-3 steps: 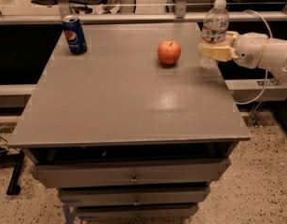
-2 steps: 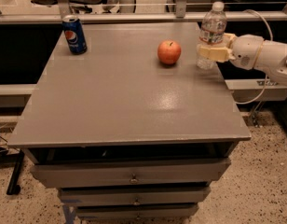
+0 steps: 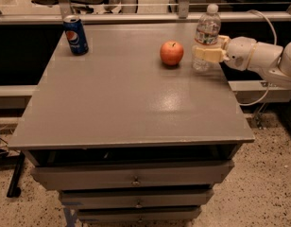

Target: Move water bottle near apple

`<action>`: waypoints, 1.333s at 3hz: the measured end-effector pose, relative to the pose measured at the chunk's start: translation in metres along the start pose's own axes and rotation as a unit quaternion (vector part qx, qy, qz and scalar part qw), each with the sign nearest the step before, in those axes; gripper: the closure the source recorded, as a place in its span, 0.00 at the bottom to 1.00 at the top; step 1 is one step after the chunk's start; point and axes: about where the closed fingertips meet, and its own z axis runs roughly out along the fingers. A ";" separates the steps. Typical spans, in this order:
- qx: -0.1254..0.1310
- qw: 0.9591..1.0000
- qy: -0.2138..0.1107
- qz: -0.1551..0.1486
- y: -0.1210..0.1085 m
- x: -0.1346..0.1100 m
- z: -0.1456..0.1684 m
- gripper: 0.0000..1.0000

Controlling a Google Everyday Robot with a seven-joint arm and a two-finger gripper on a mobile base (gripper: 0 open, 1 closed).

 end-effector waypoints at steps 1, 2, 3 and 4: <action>-0.003 1.000 0.001 0.010 0.000 0.005 0.007 0.62; -0.008 1.000 0.000 0.017 0.002 0.009 0.014 0.39; -0.010 1.000 0.000 0.024 0.004 0.013 0.015 0.16; -0.014 0.999 0.003 0.033 0.008 0.015 0.016 0.00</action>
Offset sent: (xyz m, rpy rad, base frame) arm 0.0085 0.0113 -0.0154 0.0265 0.0453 0.0135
